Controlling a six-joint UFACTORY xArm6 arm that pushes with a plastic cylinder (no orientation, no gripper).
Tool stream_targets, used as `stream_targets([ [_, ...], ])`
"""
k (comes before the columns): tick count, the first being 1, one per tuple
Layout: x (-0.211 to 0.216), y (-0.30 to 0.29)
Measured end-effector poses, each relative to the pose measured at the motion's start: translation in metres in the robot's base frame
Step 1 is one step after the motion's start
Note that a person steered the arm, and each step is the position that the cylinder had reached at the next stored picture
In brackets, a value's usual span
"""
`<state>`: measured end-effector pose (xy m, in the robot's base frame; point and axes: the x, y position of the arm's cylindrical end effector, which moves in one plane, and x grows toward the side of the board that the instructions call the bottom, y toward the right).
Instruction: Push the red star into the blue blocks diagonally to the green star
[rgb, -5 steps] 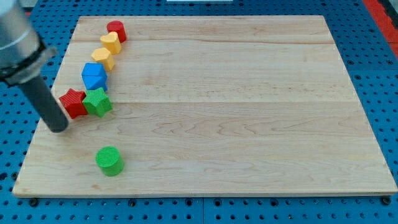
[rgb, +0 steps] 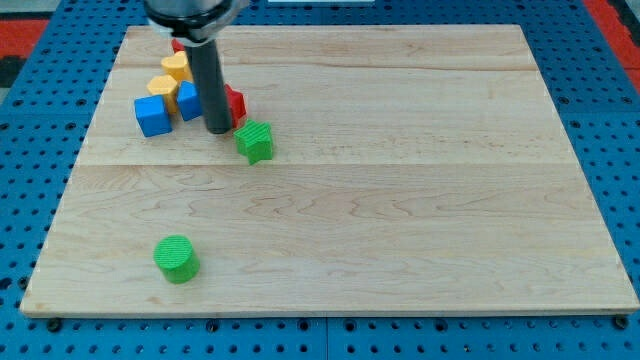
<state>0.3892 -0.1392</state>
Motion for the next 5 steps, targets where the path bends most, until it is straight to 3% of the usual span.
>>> stream_targets([
  [1, 0.032, -0.025],
  [2, 0.032, -0.094],
  [3, 0.002, -0.096],
  [5, -0.065, 0.036],
])
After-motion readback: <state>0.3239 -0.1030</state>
